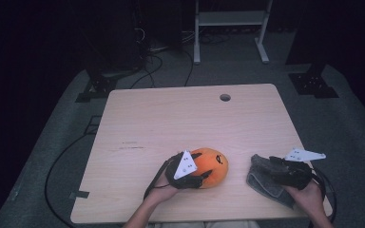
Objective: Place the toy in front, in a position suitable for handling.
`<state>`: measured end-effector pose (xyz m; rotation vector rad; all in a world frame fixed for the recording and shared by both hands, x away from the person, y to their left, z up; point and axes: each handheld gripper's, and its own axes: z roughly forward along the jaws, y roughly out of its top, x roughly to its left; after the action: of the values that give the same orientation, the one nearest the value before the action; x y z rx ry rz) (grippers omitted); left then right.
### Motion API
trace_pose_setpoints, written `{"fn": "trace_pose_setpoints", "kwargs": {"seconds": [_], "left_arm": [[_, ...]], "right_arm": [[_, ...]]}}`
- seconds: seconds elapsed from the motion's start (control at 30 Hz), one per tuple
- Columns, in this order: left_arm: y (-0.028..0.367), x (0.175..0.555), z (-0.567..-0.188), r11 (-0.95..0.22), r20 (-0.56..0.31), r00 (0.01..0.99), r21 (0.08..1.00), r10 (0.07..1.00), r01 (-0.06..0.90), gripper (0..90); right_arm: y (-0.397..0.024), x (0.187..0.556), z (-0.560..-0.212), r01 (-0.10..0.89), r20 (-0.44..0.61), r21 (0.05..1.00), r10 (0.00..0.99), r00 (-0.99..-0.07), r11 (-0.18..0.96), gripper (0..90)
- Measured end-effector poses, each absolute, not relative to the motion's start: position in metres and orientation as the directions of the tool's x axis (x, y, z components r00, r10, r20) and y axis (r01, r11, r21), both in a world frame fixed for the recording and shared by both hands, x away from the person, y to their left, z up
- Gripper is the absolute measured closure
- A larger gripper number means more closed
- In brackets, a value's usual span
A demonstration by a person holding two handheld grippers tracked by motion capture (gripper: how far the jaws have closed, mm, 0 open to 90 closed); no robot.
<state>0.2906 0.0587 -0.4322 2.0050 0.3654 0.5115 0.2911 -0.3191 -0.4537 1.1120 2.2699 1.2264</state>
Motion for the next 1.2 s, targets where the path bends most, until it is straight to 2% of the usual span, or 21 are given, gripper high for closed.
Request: {"fn": "trace_pose_setpoints", "kwargs": {"seconds": [0.1,0.13,0.17,0.27,0.33,0.47,0.6,0.63,0.77,0.9,0.93,1.0,1.07,1.2], "left_arm": [[0.060,0.290,-0.430,-0.466,0.199,0.870,0.884,0.450,0.039,30.6],[0.060,0.291,-0.429,-0.465,0.194,0.871,0.884,0.451,0.045,24.4],[0.062,0.290,-0.425,-0.433,0.165,0.871,0.899,0.462,0.059,18.7],[0.067,0.289,-0.420,-0.364,0.085,0.880,0.926,0.466,0.104,12.3],[0.069,0.287,-0.420,-0.379,0.107,0.871,0.920,0.479,0.095,10.1],[0.077,0.283,-0.423,-0.351,0.082,0.851,0.928,0.519,0.125,9.0],[0.089,0.277,-0.431,-0.307,0.043,0.838,0.939,0.544,0.151,9.0],[0.094,0.278,-0.436,-0.296,0.027,0.835,0.941,0.550,0.165,9.0],[0.096,0.282,-0.442,-0.310,0.033,0.824,0.934,0.565,0.175,8.4],[0.095,0.284,-0.444,-0.330,0.045,0.826,0.928,0.561,0.173,8.0],[0.095,0.284,-0.444,-0.330,0.045,0.826,0.928,0.561,0.173,9.5],[0.096,0.283,-0.446,-0.373,0.076,0.834,0.914,0.547,0.162,18.4],[0.097,0.283,-0.448,-0.395,0.098,0.840,0.907,0.534,0.146,26.4],[0.096,0.284,-0.450,-0.385,0.085,0.833,0.909,0.546,0.159,27.9]], "right_arm": [[-0.318,0.293,-0.455,0.486,0.075,0.809,0.764,-0.641,0.329,37.0],[-0.317,0.294,-0.456,0.496,0.077,0.801,0.763,-0.642,0.336,37.6],[-0.314,0.295,-0.457,0.498,0.072,0.793,0.758,-0.648,0.350,37.6],[-0.310,0.298,-0.461,0.514,0.076,0.774,0.752,-0.655,0.369,39.2],[-0.308,0.300,-0.464,0.532,0.076,0.756,0.756,-0.651,0.382,42.8],[-0.304,0.303,-0.468,0.553,0.060,0.725,0.763,-0.644,0.411,47.9],[-0.301,0.304,-0.474,0.570,0.051,0.707,0.775,-0.630,0.418,54.1],[-0.300,0.303,-0.475,0.564,0.029,0.709,0.781,-0.623,0.424,59.0],[-0.301,0.303,-0.475,0.565,0.028,0.707,0.782,-0.623,0.425,71.6],[-0.301,0.304,-0.473,0.578,0.037,0.697,0.785,-0.619,0.424,76.6],[-0.300,0.304,-0.472,0.581,0.037,0.694,0.784,-0.620,0.426,77.3],[-0.300,0.305,-0.469,0.587,0.047,0.685,0.778,-0.626,0.431,77.9],[-0.301,0.301,-0.461,0.550,0.036,0.717,0.765,-0.643,0.428,78.1],[-0.300,0.292,-0.438,0.469,0.059,0.802,0.732,-0.679,0.370,77.9]]}}
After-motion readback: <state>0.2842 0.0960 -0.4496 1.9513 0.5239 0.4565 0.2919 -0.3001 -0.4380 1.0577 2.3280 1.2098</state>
